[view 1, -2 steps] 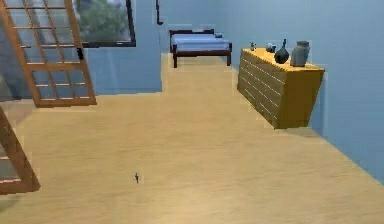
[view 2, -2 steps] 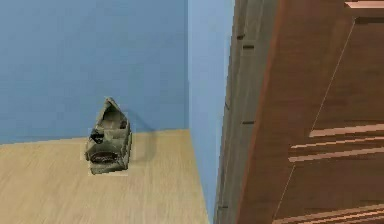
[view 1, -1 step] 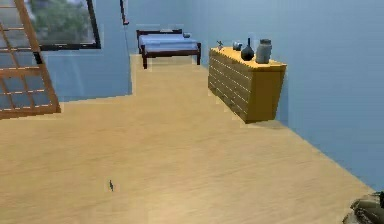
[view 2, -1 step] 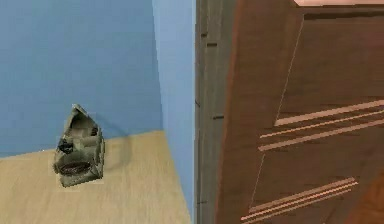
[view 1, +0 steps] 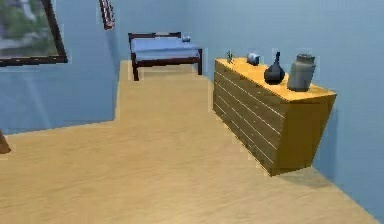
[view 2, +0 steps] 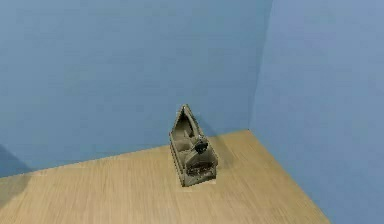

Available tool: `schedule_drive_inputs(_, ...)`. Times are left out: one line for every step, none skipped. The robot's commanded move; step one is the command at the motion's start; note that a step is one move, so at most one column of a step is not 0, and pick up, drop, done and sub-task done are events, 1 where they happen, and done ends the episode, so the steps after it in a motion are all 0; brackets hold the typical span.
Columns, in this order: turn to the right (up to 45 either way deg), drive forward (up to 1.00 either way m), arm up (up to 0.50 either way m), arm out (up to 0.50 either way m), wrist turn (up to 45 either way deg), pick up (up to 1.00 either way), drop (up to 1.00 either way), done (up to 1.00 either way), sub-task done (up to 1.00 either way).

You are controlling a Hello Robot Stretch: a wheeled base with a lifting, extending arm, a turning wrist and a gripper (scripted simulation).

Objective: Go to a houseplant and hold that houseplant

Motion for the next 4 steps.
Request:
schedule_drive_inputs(3.0,0.00,0.00,0.00,0.0,0.00,0.00,0.00,0.00)
schedule_drive_inputs(0.0,1.00,0.00,0.00,0.0,0.00,0.00,0.00,0.00)
schedule_drive_inputs(0.0,0.80,0.00,0.00,0.0,0.00,0.00,0.00,0.00)
schedule_drive_inputs(-45.0,0.00,0.00,0.00,0.0,0.00,0.00,0.00,0.00)
